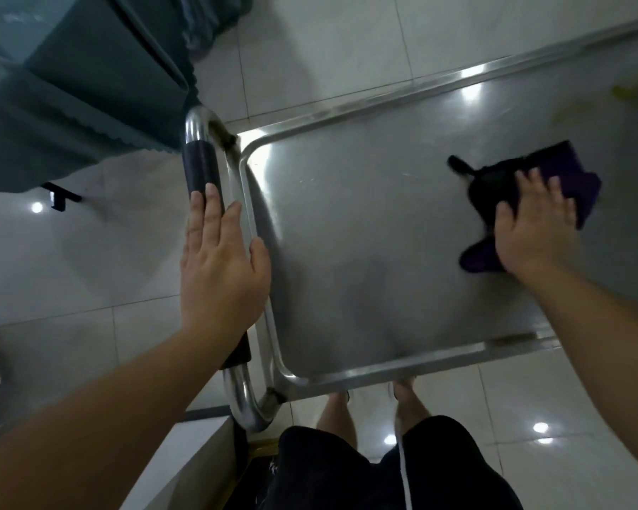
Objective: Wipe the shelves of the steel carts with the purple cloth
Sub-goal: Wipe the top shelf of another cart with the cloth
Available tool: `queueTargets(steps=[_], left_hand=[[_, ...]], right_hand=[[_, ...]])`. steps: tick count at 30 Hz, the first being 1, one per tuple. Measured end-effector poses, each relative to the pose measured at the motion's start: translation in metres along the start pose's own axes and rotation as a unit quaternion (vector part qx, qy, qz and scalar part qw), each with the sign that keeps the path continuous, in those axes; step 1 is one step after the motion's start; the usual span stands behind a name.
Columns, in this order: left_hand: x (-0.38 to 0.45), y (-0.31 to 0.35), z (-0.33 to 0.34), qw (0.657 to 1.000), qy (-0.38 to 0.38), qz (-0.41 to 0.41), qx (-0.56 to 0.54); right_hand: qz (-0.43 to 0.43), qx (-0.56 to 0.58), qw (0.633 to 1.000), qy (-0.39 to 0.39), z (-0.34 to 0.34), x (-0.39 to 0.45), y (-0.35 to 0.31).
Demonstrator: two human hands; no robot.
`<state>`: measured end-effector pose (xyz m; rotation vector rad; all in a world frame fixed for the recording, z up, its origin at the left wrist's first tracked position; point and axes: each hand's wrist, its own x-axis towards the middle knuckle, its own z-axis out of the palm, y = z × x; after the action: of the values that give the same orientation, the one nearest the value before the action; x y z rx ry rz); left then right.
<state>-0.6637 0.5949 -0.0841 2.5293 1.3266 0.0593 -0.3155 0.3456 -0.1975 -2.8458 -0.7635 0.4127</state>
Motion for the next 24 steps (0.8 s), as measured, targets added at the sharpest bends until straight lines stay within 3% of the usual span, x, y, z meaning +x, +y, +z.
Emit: queueTargets(steps=[4, 8, 10, 12, 16, 19, 21, 24], left_hand=[[0.002, -0.002, 0.002, 1.000, -0.001, 0.007, 0.004], [0.002, -0.001, 0.002, 1.000, 0.003, 0.001, 0.009], [0.001, 0.002, 0.000, 1.000, 0.006, -0.007, 0.004], [0.000, 0.004, -0.001, 1.000, 0.008, -0.009, 0.001], [0.000, 0.007, -0.003, 1.000, 0.000, -0.015, 0.003], [0.000, 0.006, -0.003, 1.000, -0.001, -0.010, 0.001], [0.001, 0.003, -0.001, 1.000, -0.004, 0.003, -0.004], [0.001, -0.001, 0.001, 1.000, -0.001, 0.011, -0.006]], right_hand=[[0.122, 0.011, 0.992, 0.025, 0.006, 0.007, -0.035], [0.083, 0.039, 0.995, 0.032, 0.038, -0.047, -0.139], [-0.004, 0.036, 0.999, 0.019, 0.062, -0.093, -0.198], [-0.146, 0.023, 0.989, -0.014, 0.087, -0.143, -0.246], [-0.434, 0.006, 0.899, -0.057, 0.105, -0.164, -0.273], [-0.539, -0.029, 0.837, -0.090, 0.097, -0.129, -0.256], [-0.501, -0.032, 0.860, -0.095, 0.084, -0.097, -0.230], [-0.351, -0.006, 0.936, -0.018, 0.053, -0.038, -0.168]])
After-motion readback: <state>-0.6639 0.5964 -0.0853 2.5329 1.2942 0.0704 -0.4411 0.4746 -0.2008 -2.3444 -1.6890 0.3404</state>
